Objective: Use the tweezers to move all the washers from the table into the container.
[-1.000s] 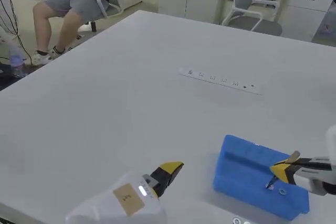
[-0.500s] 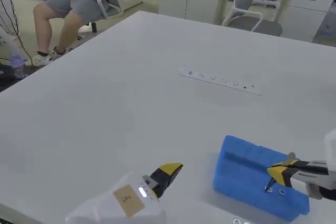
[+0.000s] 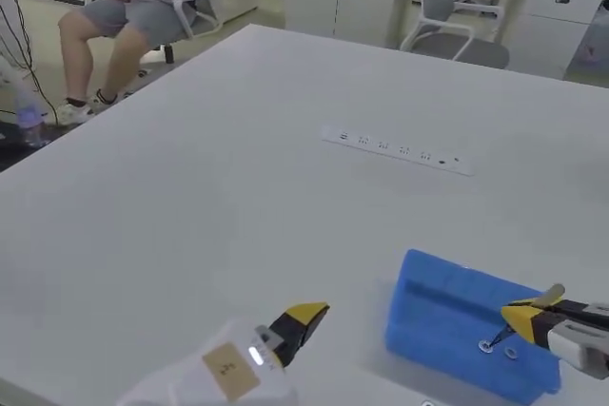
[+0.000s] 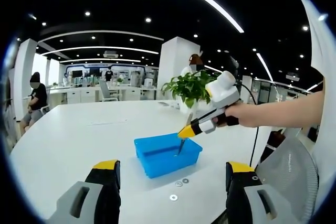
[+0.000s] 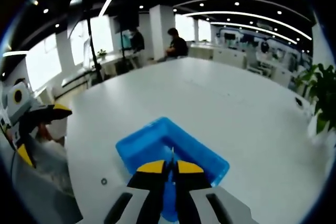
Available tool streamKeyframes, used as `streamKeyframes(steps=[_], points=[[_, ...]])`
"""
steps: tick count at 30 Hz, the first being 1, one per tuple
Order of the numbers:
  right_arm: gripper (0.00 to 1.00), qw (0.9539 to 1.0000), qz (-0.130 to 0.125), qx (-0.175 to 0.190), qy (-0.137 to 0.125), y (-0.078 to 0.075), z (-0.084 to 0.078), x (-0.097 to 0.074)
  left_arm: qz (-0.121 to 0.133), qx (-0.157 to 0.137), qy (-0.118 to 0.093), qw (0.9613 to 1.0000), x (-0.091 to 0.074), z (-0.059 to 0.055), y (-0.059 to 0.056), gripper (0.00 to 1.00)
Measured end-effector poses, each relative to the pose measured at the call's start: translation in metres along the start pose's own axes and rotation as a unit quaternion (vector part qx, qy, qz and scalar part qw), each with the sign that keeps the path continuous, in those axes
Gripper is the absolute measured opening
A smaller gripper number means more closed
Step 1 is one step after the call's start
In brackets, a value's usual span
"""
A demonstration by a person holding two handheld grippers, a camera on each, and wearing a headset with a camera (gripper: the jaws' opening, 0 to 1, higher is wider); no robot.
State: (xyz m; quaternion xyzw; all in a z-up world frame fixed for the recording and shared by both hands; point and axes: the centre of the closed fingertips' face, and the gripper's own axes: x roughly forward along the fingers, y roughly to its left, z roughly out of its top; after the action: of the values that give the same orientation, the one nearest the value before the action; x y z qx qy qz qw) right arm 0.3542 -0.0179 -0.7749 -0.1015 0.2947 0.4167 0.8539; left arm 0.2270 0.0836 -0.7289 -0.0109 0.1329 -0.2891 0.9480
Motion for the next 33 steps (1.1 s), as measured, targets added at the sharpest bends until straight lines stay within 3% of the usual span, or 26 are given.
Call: streamKeyframes(steps=[8, 16, 26, 33], points=[[0.03, 0.9996, 0.002, -0.017, -0.021, 0.024, 0.017, -0.019, -0.002, 0.002, 0.002, 1.0000, 0.000, -0.001, -0.001, 0.83], [0.03, 0.9987, 0.026, -0.025, -0.037, 0.049, 0.028, -0.032, -0.002, 0.004, 0.003, 1.0000, 0.000, -0.001, -0.001, 0.83], [0.03, 0.9975, 0.067, 0.017, -0.014, 0.068, -0.002, -0.020, -0.002, 0.005, 0.005, 1.0000, -0.001, -0.002, -0.001, 0.82], [0.03, 0.9950, 0.082, 0.057, -0.004, 0.065, -0.022, -0.007, -0.002, 0.007, 0.007, 1.0000, -0.001, -0.002, 0.000, 0.82]])
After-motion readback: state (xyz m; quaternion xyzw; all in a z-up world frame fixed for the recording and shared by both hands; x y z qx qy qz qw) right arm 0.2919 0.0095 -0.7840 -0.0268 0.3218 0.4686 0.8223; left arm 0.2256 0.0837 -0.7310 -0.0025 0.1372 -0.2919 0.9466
